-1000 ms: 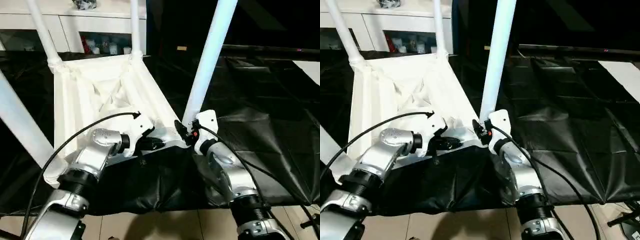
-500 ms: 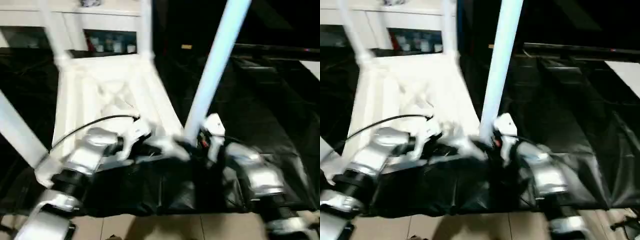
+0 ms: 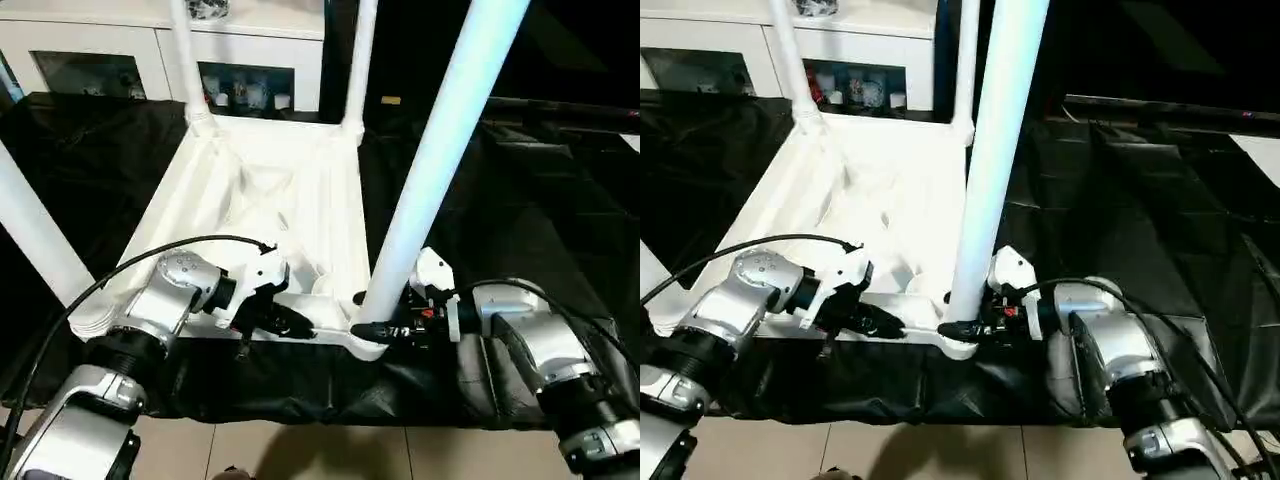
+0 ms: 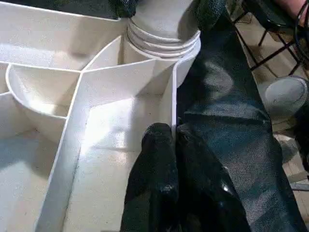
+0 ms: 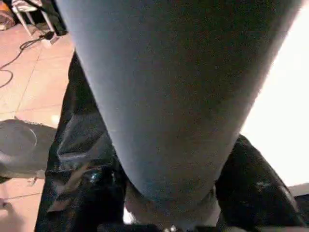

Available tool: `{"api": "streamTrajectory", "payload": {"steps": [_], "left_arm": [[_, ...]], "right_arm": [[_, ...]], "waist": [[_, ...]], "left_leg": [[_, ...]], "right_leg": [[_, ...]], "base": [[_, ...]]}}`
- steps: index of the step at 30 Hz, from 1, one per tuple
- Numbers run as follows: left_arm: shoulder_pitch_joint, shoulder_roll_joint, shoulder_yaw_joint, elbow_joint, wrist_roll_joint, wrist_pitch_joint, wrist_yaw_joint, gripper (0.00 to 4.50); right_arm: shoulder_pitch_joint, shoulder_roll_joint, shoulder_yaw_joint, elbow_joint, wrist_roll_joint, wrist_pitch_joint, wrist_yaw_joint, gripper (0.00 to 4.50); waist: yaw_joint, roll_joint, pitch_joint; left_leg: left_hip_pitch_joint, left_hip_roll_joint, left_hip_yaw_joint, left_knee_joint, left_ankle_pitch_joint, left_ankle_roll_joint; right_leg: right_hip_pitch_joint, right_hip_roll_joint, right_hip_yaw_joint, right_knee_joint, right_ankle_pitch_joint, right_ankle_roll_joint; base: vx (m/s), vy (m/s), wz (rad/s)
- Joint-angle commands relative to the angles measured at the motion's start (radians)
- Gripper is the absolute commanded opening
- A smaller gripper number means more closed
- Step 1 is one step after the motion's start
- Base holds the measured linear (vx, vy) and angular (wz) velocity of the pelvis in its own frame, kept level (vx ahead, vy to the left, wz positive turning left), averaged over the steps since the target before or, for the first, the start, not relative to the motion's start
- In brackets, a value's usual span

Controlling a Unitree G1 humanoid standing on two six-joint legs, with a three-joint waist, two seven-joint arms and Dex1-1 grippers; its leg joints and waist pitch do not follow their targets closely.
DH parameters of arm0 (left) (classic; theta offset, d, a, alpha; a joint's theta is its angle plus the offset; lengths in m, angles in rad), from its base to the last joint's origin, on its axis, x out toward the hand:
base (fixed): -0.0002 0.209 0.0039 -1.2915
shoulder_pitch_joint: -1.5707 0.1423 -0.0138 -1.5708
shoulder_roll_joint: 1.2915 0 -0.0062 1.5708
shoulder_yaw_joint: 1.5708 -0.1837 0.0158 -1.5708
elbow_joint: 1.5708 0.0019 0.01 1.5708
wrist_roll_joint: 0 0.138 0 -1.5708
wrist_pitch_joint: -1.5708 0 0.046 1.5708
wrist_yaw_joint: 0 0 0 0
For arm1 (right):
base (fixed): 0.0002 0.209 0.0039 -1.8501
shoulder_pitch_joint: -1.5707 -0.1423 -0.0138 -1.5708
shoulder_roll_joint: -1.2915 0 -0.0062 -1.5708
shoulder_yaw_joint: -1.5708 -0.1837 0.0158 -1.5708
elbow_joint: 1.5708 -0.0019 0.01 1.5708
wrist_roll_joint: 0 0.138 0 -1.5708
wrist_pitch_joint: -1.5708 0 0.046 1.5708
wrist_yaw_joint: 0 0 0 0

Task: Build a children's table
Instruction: Rotate leg to tighten

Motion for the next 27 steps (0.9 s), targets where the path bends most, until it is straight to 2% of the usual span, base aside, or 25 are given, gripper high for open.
{"api": "streamTrajectory", "payload": {"steps": [1,7,8,10,12,13,14,15,16,17,18,20,22,25,26,27], "left_arm": [[-0.015,-0.003,-0.021,0.043,0.029,-0.003,0.019,0.0],[-0.007,-0.01,-0.01,0.041,0.024,0.015,0.048,0.0],[0.0,-0.018,0.002,0.033,0.022,0.032,0.086,0.0],[0.003,-0.022,0.006,0.029,0.022,0.041,0.106,0.0],[0.011,-0.045,0.02,0.017,0.025,0.069,0.174,0.0],[0.013,-0.054,0.025,0.014,0.026,0.078,0.2,0.0],[0.021,-0.099,0.042,-0.003,0.026,0.118,0.291,0.0],[0.021,-0.099,0.042,-0.003,0.026,0.118,0.291,0.0],[0.022,-0.125,0.049,-0.009,0.031,0.129,0.343,0.0],[0.026,-0.152,0.05,-0.021,0.035,0.148,0.38,0.0],[0.027,-0.17,0.048,-0.025,0.039,0.155,0.404,0.0],[0.03,-0.21,0.044,-0.038,0.046,0.173,0.46,0.0],[0.028,-0.258,0.033,-0.038,0.053,0.19,0.507,0.0],[0.024,-0.285,0.022,-0.031,0.064,0.194,0.533,0.0],[0.022,-0.285,0.012,-0.025,0.075,0.19,0.535,0.0],[0.022,-0.283,0.009,-0.023,0.077,0.188,0.532,0.0]], "right_arm": [[0.013,0.017,0.071,0.006,0.004,0.028,0.075,2.09],[0.032,0.041,0.039,-0.006,0.021,0.042,0.007,2.04],[0.042,0.064,0.013,-0.001,0.01,0.041,-0.074,2.04],[0.044,0.074,0.002,0.004,0.0,0.039,-0.118,2.03],[0.045,0.122,-0.042,0.039,-0.04,0.013,-0.288,2.01],[0.044,0.138,-0.058,0.051,-0.05,0.01,-0.344,1.99],[0.042,0.203,-0.113,0.087,-0.072,-0.01,-0.529,1.97],[0.042,0.203,-0.113,0.087,-0.072,-0.01,-0.529,1.96],[0.038,0.239,-0.138,0.102,-0.071,0.007,-0.609,1.96],[0.035,0.272,-0.153,0.116,-0.082,0.011,-0.688,1.95],[0.031,0.294,-0.159,0.126,-0.087,0.015,-0.731,1.95],[0.022,0.345,-0.171,0.147,-0.102,0.021,-0.833,1.95],[-0.003,0.403,-0.166,0.188,-0.127,0.011,-0.927,1.95],[-0.023,0.439,-0.155,0.213,-0.144,-0.013,-0.962,1.95],[-0.031,0.451,-0.157,0.217,-0.137,-0.038,-0.957,2.51],[-0.033,0.453,-0.159,0.217,-0.134,-0.044,-0.954,2.51]], "waist": [[0.001,0.004,-0.053],[0.001,0.004,-0.052],[0.0,0.002,-0.051],[-0.003,0.001,-0.048],[-0.01,0.0,-0.043],[-0.012,-0.001,-0.042],[-0.018,0.001,-0.04],[-0.027,0.0,-0.039],[-0.029,-0.002,-0.041],[-0.039,-0.001,-0.043],[-0.046,0.004,-0.041],[-0.054,0.004,-0.044],[-0.058,0.004,-0.043],[-0.063,0.009,-0.044],[-0.064,0.011,-0.043],[-0.063,0.01,-0.045]], "left_leg": [[0.015,0.022,-0.006,-0.063,-0.238,0.024],[0.016,0.024,-0.007,-0.067,-0.267,0.011],[0.016,0.024,-0.008,-0.067,-0.275,0.008],[0.016,0.022,-0.01,-0.07,-0.3,-0.003],[0.02,0.02,-0.015,-0.073,-0.362,-0.025],[0.019,0.02,-0.017,-0.074,-0.37,-0.032],[0.019,0.02,-0.02,-0.077,-0.386,-0.046],[0.017,0.016,-0.026,-0.079,-0.409,-0.056],[0.017,0.015,-0.028,-0.079,-0.411,-0.057],[0.014,0.016,-0.031,-0.081,-0.41,-0.055],[0.014,0.015,-0.03,-0.081,-0.419,-0.054],[0.017,0.015,-0.03,-0.081,-0.427,-0.056],[0.016,0.013,-0.028,-0.081,-0.431,-0.043],[0.018,0.013,-0.027,-0.082,-0.445,-0.042],[0.017,0.012,-0.027,-0.083,-0.447,-0.042],[0.02,0.013,-0.026,-0.082,-0.455,-0.039]], "right_leg": [[0.035,-0.034,0.018,-0.06,-0.142,-0.23],[0.033,-0.036,0.019,-0.065,-0.197,-0.219],[0.033,-0.036,0.019,-0.067,-0.212,-0.215],[0.029,-0.039,0.021,-0.072,-0.262,-0.2],[0.02,-0.041,0.021,-0.085,-0.4,-0.162],[0.02,-0.042,0.021,-0.086,-0.43,-0.15],[0.016,-0.044,0.021,-0.091,-0.478,-0.133],[0.016,-0.044,0.016,-0.097,-0.54,-0.11],[0.019,-0.045,0.014,-0.099,-0.561,-0.097],[0.019,-0.043,0.014,-0.099,-0.554,-0.09],[0.014,-0.04,0.015,-0.102,-0.539,-0.093],[0.011,-0.038,0.014,-0.102,-0.511,-0.102],[0.01,-0.034,0.015,-0.103,-0.49,-0.105],[0.009,-0.032,0.016,-0.105,-0.457,-0.107],[0.01,-0.031,0.016,-0.105,-0.449,-0.107],[0.009,-0.03,0.017,-0.105,-0.435,-0.109]], "base": [[0.0,0.0,0.0],[0.0,0.0,0.0],[0.0,0.0,0.0],[0.0,0.0,0.0],[0.0,0.0,0.0],[0.0,0.0,0.0],[0.0,0.0,0.0],[0.0,0.0,0.0],[0.0,0.0,0.0],[0.0,0.0,0.0],[0.0,0.0,0.0],[0.0,0.0,0.0],[0.0,0.0,0.0],[0.0,0.0,0.0],[0.0,0.0,0.0],[0.0,0.0,0.0]]}}
